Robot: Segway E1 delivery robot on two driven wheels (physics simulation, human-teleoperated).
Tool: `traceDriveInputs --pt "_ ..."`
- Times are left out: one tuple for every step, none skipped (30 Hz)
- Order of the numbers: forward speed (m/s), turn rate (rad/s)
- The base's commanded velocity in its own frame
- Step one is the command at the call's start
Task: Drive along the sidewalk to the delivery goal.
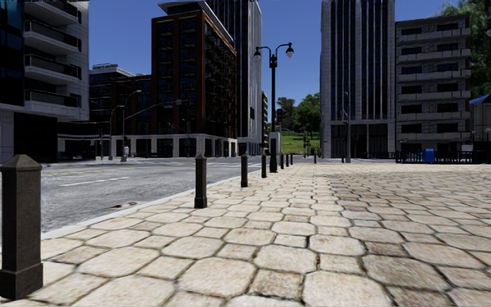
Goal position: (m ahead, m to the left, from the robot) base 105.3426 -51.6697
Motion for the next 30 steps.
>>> traceDriveInputs --pt "2.0 -0.83" --pt "2.0 -0.83" --pt "2.0 -0.82" --pt "2.0 -0.81" --pt "2.0 -0.81" --pt "2.0 -0.81" --pt "2.0 -0.81" --pt "2.0 -0.81" --pt "2.0 -0.81" --pt "2.0 -0.81" --pt "2.0 -0.81" --pt "2.0 -0.81" --pt "2.0 -0.81" --pt "2.0 -0.81" --pt "2.0 -0.81" --pt "2.0 -0.81" --pt "2.0 -0.81" --pt "2.0 -0.78" --pt "2.0 -0.27" --pt "2.0 0.0" --pt "2.0 0.0" --pt "2.0 0.0" --pt "2.0 0.0" --pt "2.0 0.0" --pt "2.0 0.0" --pt "2.0 0.0" --pt "2.0 0.0" --pt "2.0 0.0" --pt "2.0 0.0" --pt "2.0 0.0"
